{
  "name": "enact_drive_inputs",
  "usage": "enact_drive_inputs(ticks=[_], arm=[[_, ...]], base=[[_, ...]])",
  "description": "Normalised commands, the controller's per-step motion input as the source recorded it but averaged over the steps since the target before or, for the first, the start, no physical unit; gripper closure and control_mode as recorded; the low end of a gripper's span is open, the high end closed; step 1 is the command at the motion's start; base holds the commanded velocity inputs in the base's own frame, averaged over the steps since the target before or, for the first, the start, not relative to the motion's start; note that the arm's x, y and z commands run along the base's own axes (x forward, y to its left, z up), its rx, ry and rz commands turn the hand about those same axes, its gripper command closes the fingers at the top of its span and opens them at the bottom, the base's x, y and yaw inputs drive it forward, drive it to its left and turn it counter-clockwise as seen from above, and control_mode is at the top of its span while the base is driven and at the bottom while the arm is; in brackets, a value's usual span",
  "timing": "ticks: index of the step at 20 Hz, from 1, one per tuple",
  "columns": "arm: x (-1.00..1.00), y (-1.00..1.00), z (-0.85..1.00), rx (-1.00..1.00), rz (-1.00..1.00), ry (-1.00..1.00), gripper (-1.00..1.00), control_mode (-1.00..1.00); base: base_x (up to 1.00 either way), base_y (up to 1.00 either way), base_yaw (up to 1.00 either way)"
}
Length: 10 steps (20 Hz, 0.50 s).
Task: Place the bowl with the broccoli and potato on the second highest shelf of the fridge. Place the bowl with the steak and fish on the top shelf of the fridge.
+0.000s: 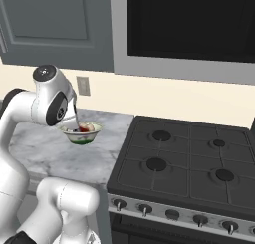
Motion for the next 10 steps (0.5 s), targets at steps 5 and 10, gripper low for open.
enact_drive_inputs(ticks=[5, 10], arm=[[0.30, 0.00, -0.04, 0.00, 0.00, 0.00, -1.00, -1.00], [0.40, 0.00, -0.50, -0.01, 0.00, 0.07, -1.00, -1.00]], base=[[0.26, 0.00, 0.00], [0.00, 0.00, 0.00]])
